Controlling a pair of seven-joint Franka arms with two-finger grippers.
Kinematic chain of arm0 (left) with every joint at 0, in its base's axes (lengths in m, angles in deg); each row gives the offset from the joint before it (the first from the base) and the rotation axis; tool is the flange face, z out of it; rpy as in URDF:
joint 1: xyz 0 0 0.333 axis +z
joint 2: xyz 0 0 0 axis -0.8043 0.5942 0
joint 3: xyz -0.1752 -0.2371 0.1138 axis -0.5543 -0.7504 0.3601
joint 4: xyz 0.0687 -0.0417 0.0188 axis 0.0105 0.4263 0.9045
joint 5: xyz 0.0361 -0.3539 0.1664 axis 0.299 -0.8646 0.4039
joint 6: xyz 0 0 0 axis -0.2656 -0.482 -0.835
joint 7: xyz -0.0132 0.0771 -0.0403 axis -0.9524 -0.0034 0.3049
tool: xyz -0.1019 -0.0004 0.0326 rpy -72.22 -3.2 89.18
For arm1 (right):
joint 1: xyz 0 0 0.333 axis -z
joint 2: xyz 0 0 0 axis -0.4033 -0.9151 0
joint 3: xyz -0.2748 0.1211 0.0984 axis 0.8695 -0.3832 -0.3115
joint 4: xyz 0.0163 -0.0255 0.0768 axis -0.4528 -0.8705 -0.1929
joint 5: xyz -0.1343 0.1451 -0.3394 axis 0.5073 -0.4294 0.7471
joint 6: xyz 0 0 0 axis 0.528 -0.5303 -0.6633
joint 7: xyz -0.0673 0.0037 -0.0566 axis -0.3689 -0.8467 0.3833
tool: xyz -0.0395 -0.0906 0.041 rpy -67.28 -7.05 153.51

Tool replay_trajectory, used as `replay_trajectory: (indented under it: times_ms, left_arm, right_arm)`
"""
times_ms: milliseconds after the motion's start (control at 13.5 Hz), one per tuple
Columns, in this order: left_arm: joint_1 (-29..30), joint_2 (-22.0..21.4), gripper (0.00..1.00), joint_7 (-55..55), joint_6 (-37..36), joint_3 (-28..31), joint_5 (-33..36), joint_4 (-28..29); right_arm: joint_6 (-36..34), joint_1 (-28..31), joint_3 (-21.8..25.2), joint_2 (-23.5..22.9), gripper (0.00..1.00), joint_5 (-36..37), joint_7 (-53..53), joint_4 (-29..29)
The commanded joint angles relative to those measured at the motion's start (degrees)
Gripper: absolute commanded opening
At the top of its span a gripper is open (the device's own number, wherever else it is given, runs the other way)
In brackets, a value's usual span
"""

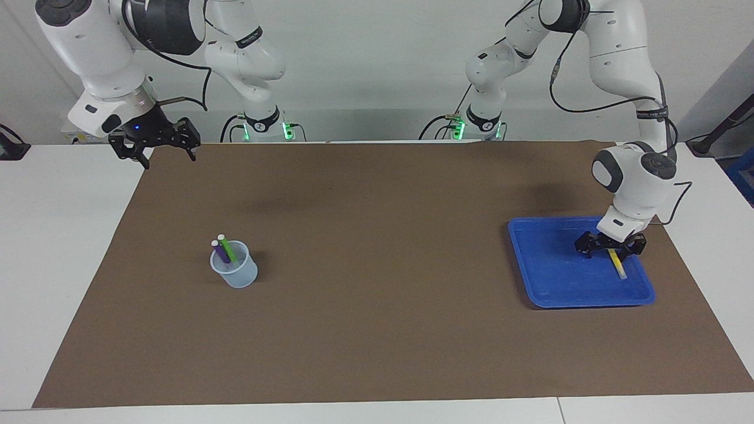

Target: Transfer and insert pens with both arms

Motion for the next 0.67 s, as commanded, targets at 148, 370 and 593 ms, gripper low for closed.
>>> replay_trajectory:
  times_ms: [148, 370, 593]
  left_arm:
    - [-0.7, 1.1, 0.45, -1.8, -3.0, -0.3, 0.8, -2.0]
    - [-1.3, 1.3, 0.45, -1.8, -4.1, -0.3, 0.8, -3.6]
    - [-2.1, 1.9, 0.38, -1.8, -6.5, -0.3, 0.8, -6.1]
  right_arm:
    - [0.2, 0.4, -0.3, 1.7, 1.00, -0.1, -0.8, -1.8]
    - [0.2, 0.4, -0.3, 1.7, 1.00, -0.1, -0.6, -1.8]
    - [0.3, 0.7, -0.3, 1.7, 1.00, -0.1, -0.5, -1.8]
